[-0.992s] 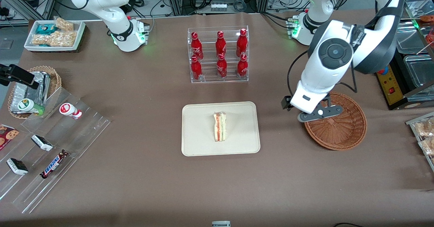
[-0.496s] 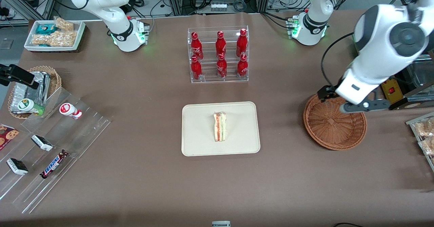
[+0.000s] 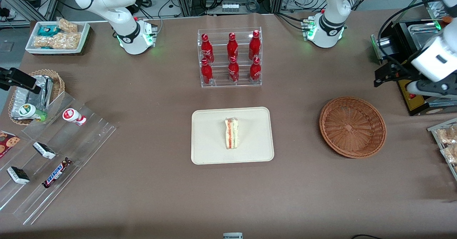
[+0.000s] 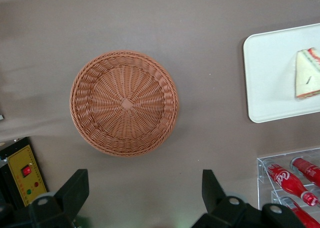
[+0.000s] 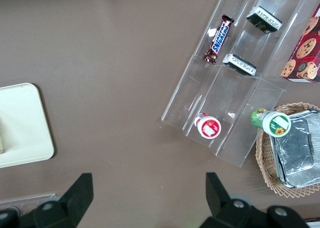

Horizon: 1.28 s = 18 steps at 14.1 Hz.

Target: Place sandwich from basket to tray

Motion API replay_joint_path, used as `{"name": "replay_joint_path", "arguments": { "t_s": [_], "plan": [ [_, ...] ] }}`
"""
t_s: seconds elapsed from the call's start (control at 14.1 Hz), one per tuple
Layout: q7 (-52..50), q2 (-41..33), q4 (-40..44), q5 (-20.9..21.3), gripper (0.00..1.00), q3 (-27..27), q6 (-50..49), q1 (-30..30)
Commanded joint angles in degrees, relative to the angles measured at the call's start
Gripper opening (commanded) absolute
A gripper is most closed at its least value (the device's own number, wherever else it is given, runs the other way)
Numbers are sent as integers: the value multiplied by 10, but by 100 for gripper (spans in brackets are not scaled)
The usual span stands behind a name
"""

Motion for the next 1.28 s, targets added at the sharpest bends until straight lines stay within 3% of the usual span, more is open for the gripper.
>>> {"name": "replay_joint_path", "arguments": {
  "t_s": [0.0,1.2],
  "plan": [
    [11,16,27,-10,100,9,-19,-11],
    [2,11,23,-4,100,-26,-30,-14]
  ]
}}
